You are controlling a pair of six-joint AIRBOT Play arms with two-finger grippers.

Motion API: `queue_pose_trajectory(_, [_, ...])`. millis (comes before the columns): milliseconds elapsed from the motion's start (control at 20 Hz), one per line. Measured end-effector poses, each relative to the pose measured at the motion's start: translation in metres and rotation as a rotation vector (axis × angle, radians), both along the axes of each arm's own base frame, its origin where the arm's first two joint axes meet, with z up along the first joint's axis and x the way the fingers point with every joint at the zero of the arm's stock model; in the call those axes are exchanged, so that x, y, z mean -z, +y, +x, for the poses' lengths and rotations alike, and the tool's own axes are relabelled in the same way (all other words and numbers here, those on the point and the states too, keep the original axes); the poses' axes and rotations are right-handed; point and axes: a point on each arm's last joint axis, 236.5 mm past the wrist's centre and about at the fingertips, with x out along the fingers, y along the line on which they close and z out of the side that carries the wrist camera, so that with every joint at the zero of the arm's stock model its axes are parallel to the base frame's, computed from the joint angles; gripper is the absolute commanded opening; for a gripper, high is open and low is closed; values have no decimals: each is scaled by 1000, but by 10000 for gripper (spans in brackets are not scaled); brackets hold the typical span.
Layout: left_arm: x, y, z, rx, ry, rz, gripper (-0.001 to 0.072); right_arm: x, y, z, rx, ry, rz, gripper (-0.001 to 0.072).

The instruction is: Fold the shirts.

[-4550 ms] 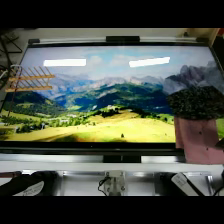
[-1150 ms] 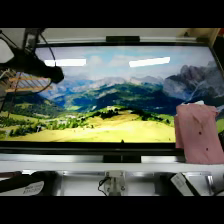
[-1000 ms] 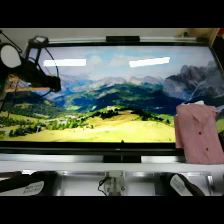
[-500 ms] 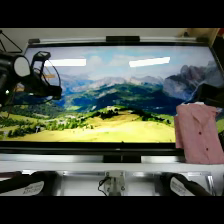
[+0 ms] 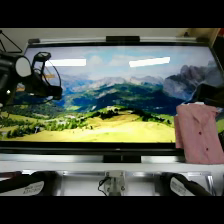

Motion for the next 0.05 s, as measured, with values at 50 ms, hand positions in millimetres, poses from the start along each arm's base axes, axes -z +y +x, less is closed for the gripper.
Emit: queue_pose_trajectory(50, [0,0,0,0,0,0,625,0,0,0,0,0,0,627])
